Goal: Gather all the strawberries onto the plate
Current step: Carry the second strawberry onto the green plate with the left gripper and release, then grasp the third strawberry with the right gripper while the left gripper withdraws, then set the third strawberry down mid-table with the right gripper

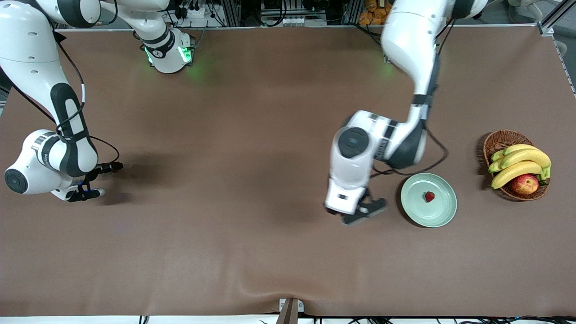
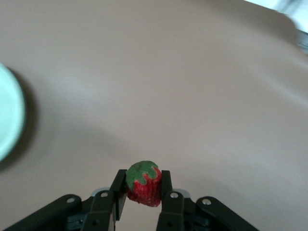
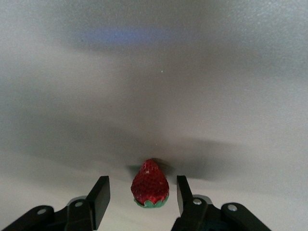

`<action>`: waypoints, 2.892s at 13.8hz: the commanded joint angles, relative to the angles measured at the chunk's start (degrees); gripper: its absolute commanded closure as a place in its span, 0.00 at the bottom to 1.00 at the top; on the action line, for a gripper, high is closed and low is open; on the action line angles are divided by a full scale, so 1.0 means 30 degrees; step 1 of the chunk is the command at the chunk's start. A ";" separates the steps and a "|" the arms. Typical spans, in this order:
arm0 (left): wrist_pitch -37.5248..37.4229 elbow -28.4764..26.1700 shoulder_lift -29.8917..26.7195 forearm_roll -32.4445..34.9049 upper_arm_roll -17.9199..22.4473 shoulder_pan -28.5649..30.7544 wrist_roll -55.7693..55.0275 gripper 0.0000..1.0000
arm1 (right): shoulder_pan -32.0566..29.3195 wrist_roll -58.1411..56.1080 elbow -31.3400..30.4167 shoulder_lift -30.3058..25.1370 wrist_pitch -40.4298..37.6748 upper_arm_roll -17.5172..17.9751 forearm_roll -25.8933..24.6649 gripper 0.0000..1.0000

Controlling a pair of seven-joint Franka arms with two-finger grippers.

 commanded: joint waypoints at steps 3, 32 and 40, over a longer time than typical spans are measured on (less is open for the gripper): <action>0.0004 -0.5255 -0.2766 -0.0283 -0.0208 0.2786 0.2350 1.00 | 0.0087 -0.0302 -0.0197 -0.0101 -0.0118 -0.0059 -0.0434 0.64; 0.0795 -0.5088 -0.3208 -0.0342 -0.4570 0.5137 0.3093 0.00 | 1.4176 0.7902 0.2938 0.1216 0.3221 0.0175 1.3804 1.00; 0.0883 -0.2249 -0.0956 -0.0723 -0.6766 0.4933 0.1657 0.00 | 1.4151 0.7931 0.2937 0.1716 0.3398 0.0117 1.3776 0.07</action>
